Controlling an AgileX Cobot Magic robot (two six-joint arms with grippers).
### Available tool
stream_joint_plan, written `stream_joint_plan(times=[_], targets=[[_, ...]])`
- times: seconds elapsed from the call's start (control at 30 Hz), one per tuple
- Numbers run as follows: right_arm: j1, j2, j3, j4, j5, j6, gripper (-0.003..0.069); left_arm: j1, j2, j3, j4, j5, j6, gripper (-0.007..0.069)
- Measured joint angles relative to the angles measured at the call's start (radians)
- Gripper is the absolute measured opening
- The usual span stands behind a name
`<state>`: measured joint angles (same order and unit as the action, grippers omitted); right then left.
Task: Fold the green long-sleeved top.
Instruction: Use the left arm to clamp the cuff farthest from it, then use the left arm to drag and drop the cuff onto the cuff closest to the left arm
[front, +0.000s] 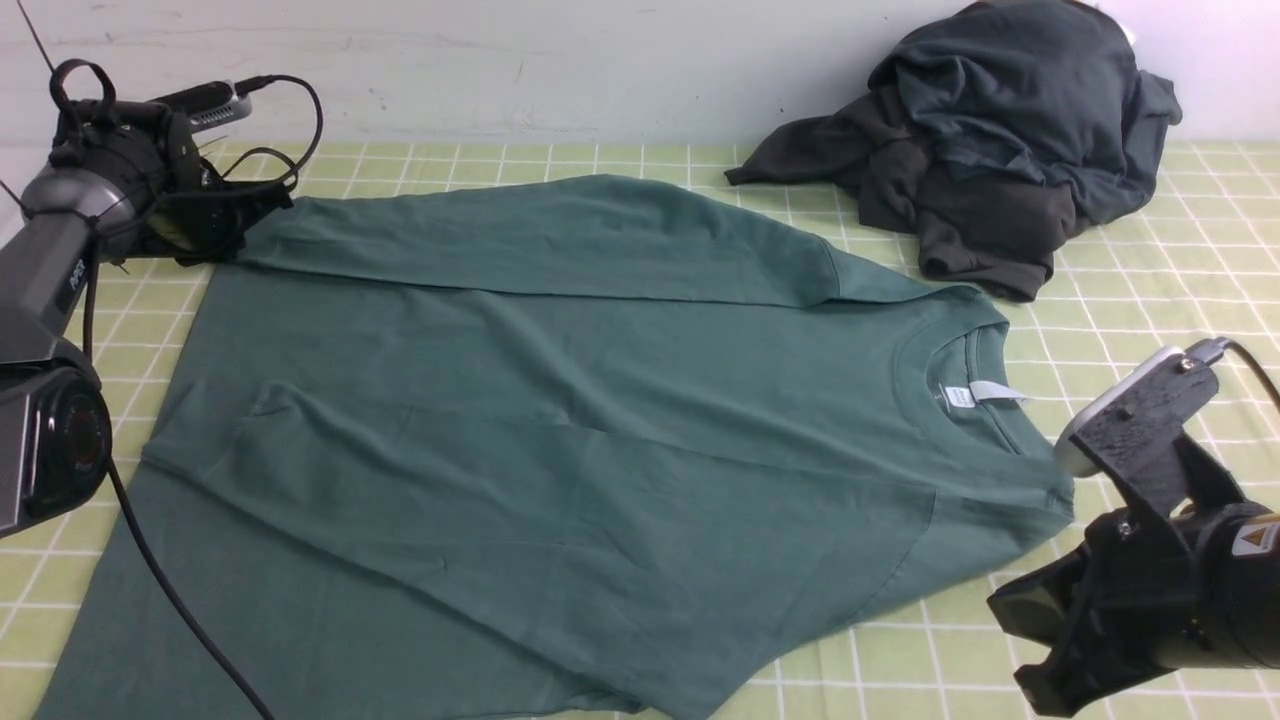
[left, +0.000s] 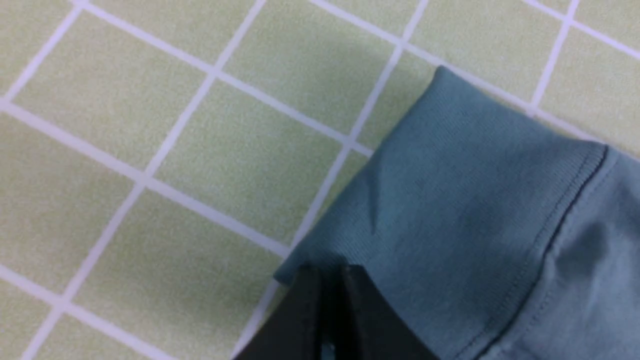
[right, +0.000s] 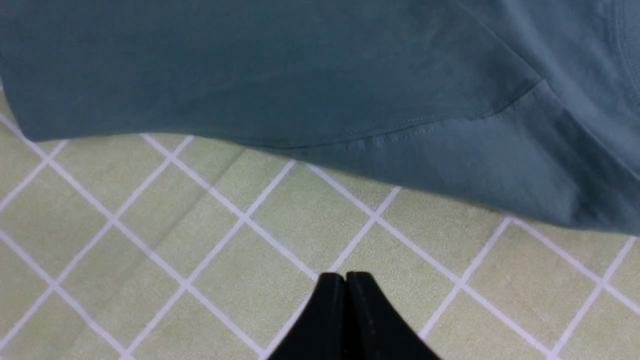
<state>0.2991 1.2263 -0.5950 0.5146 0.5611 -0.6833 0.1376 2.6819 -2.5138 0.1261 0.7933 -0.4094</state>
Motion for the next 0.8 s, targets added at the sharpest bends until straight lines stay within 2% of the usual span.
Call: stream_joint_plan(times=[0.13, 0.43, 0.5, 0.57, 0.73, 0.8], targets=[[0.000, 0.000, 0.000, 0.000, 0.000, 0.000, -0.0010, 0.000, -0.026, 0.000, 0.005, 0.081, 0.032, -0.0003], [0.000, 0.000, 0.000, 0.000, 0.000, 0.000, -0.0010, -0.051, -0.152, 0.000, 0.013, 0.291, 0.258, -0.0003], [0.000, 0.000, 0.000, 0.000, 0.001, 0.000, -0.0010, -0.068, -0.185, 0.000, -0.007, 0.389, 0.315, -0.0003], [0.000, 0.000, 0.000, 0.000, 0.003, 0.000, -0.0010, -0.073, -0.200, 0.001, -0.029, 0.423, 0.350, -0.0003], [0.000, -0.006, 0.000, 0.001, 0.021, 0.000, -0.0010, -0.074, -0.312, 0.117, -0.126, 0.441, 0.419, -0.0003], [0.000, -0.026, 0.000, 0.005, 0.035, 0.000, -0.0010, -0.074, -0.418, 0.252, -0.154, 0.440, 0.430, -0.0003]])
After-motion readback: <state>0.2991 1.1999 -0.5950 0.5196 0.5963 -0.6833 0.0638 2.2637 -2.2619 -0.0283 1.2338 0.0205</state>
